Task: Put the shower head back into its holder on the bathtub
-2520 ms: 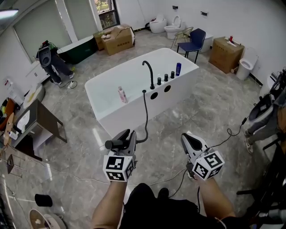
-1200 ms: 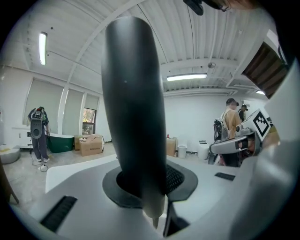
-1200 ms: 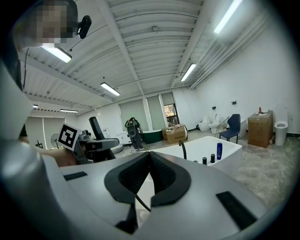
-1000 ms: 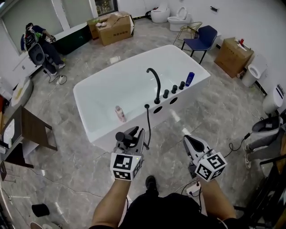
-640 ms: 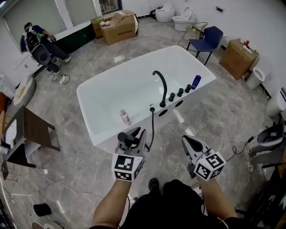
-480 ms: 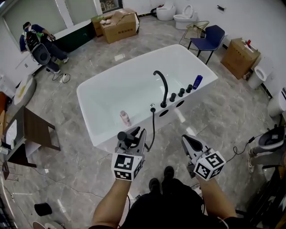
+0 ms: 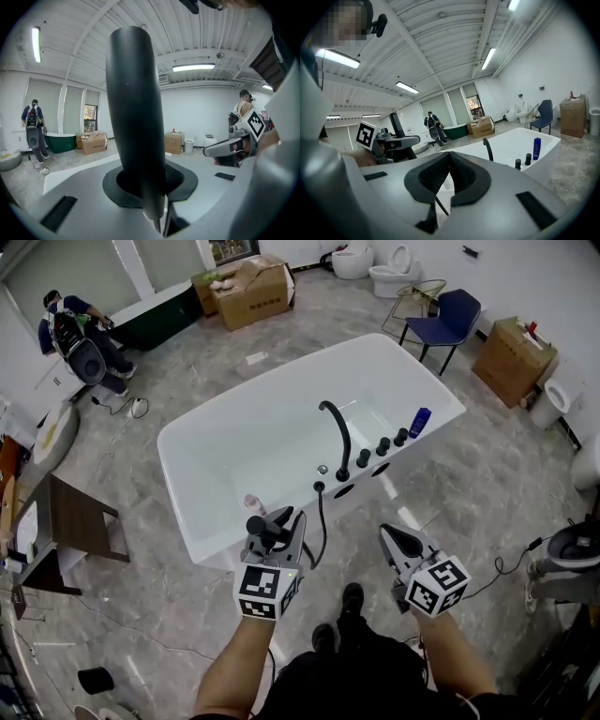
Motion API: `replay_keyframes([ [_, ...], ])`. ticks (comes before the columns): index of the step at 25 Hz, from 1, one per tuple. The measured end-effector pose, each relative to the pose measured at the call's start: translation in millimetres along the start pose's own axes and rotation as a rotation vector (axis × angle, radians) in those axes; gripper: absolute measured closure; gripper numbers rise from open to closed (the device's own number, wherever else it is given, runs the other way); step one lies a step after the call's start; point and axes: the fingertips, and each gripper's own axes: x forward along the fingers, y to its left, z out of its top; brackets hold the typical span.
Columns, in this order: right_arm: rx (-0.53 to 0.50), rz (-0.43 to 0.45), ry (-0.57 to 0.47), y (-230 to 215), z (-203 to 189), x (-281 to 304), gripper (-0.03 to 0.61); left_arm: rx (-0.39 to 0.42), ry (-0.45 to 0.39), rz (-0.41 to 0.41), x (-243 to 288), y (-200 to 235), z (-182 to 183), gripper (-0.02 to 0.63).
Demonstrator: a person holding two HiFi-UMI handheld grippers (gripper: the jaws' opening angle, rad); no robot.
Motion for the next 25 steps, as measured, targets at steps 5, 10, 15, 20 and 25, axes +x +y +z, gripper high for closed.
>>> replay_keyframes([
  [5, 0.005, 0.042, 0.049, -32.8, -1.2, 24.8, 0.563, -0.011, 0.025, 0.039, 39.4, 10.3, -0.1, 0.532],
  [10, 0.002, 0.093, 0.085, -57.7, 2.8, 45.1, 0.561, 0.010, 0.007, 0.065, 70.2, 16.8, 19.8, 0.532],
  [15, 0.005, 0.119, 0.142, -66.9, -14.2, 63.7, 0.557, 0.012, 0.027, 0.073, 83.6, 18.5, 7.2, 0.532],
  [20, 0.013, 0.118, 0.224, -72.6, -48.0, 87.0, 0.543, -0.012, 0.071, 0.065, 94.8, 26.8, -27.8, 0.532],
  [25, 0.030, 0.106, 0.312, -65.6, -88.1, 107.3, 0.523, -0.060, 0.085, 0.046, 92.8, 34.7, -52.9, 0.532],
])
